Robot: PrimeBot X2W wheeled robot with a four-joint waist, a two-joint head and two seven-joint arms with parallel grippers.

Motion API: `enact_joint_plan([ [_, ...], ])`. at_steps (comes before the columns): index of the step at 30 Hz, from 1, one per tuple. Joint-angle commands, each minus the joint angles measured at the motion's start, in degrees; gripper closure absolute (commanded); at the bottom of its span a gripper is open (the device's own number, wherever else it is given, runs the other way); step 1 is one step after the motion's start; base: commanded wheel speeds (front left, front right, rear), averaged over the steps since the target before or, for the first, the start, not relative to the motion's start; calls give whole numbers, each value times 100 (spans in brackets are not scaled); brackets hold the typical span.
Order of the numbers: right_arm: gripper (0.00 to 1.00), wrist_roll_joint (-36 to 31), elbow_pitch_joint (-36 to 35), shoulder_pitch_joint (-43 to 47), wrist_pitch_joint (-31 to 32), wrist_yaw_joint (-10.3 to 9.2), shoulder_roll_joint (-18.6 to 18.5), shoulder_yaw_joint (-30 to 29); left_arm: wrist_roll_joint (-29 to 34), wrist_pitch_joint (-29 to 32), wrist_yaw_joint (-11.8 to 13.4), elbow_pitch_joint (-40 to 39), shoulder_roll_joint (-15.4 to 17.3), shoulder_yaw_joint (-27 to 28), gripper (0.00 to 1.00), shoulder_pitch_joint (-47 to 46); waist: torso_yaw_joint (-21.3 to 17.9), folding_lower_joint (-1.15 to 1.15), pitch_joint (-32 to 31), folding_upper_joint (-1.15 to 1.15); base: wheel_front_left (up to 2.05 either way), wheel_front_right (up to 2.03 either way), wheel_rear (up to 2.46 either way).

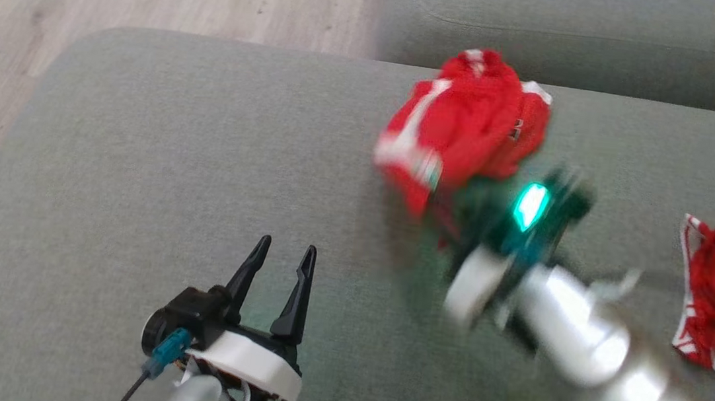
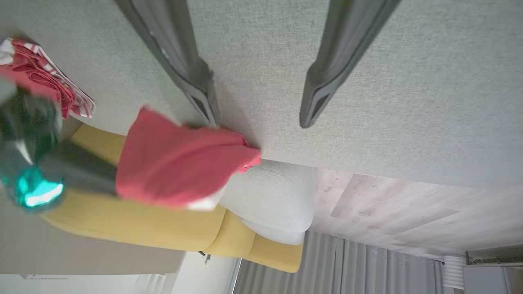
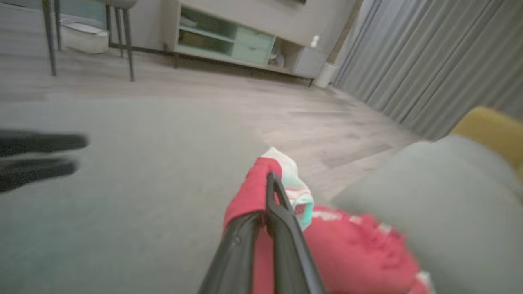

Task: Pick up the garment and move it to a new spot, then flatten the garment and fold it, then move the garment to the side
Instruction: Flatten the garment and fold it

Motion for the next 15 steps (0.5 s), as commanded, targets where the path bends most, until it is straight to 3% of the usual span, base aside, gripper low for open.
enact_joint_plan([
  [1, 100, 171, -290, 82, -53, -4, 78, 196, 16, -71, 7, -148, -13, 168, 0, -233, -93, 0, -15, 0, 0, 0, 0],
  [6, 100, 582, -579, 876, -54, -4, -13, 936, 57, -71, 2, -92, -13, 197, 0, -233, -271, 0, -64, 0, 0, 0, 0],
  [15, 100, 1231, -861, 1478, 226, -4, -462, 1354, 89, -71, -7, -43, -13, 252, 0, -168, -578, 0, -181, 0, 0, 0, 0],
])
